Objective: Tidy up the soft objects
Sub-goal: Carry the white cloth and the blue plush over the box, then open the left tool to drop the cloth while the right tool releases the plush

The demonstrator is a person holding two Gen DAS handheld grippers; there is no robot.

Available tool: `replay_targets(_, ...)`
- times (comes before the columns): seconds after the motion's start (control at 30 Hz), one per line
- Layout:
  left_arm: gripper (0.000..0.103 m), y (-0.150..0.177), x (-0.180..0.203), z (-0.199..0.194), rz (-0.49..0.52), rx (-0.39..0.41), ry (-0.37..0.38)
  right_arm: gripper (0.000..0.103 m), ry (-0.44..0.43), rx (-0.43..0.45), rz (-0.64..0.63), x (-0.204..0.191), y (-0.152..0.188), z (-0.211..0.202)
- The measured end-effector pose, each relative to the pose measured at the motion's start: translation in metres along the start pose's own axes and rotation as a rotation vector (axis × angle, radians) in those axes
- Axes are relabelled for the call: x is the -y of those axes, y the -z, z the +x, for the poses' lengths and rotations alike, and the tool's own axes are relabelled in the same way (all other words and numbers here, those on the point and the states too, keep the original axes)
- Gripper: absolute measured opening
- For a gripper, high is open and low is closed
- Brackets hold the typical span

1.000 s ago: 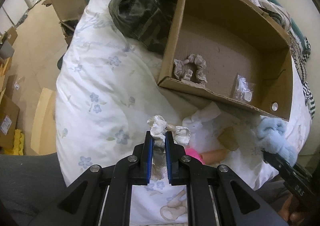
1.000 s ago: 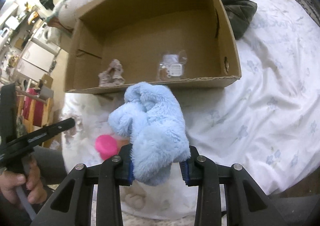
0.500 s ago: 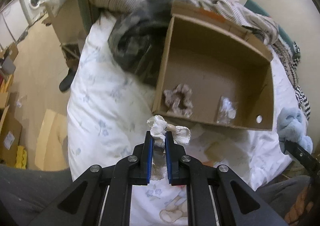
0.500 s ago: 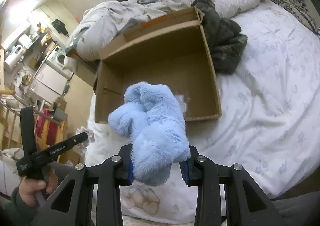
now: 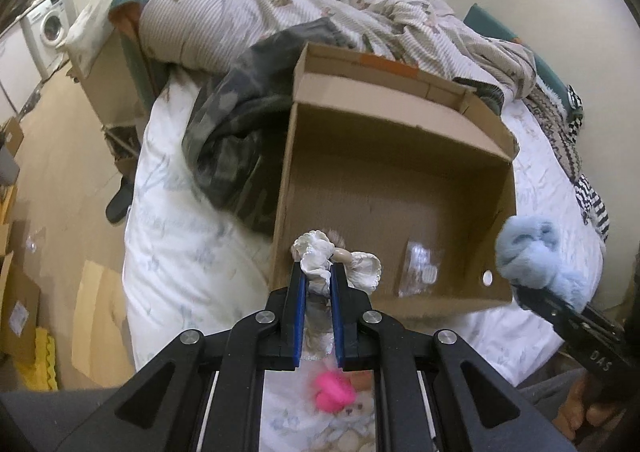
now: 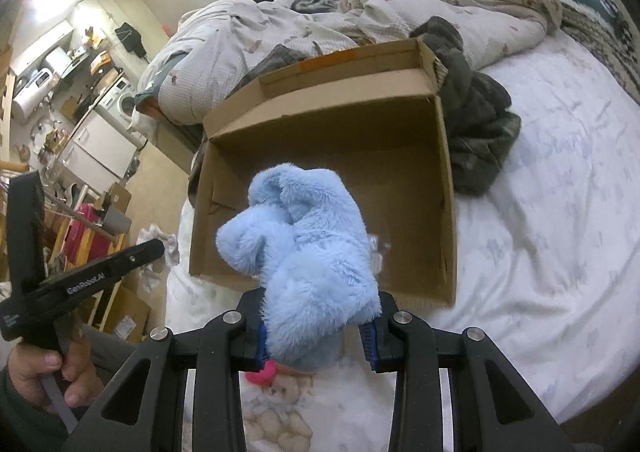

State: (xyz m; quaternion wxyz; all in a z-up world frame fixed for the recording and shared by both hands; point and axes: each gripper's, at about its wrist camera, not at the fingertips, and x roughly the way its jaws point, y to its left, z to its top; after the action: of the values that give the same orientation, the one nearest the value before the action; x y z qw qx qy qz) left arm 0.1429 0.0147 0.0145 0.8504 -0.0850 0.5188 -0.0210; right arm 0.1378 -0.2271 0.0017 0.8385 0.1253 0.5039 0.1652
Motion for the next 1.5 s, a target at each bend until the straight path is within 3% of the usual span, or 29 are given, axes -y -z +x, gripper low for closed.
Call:
replay_targets(0.23,0.011,-0.024,0.018,0.026,0.078,0.017,-0.019,0.037,0.014,-0.003,-0.015,0.004,-0.021,0.033)
replay_targets(0.33,0.011,-0.018,0.020,0.043,0.097,0.040,0.045,0.037,0.022,-0.005,-0.009,0.009,-0.017,0.050)
replay_targets(0.5,0.011,-0.011,0.022,0.068,0.099,0.012,-0.005,0.037,0.061,-0.060,-0.011,0.015,-0.013,0.075)
replay_targets(0.93,0.011,-0.009,0.015,0.086,0.067,-0.035,-0.035,0.038,0.068,-0.140,0.005,0.024,-0.009,0.097)
replay_targets(1.5,0.014,-0.007,0.016,0.088,0.069,-0.035,-0.050,0.041,0.061,-0.151,0.012,0.024,-0.009,0.099)
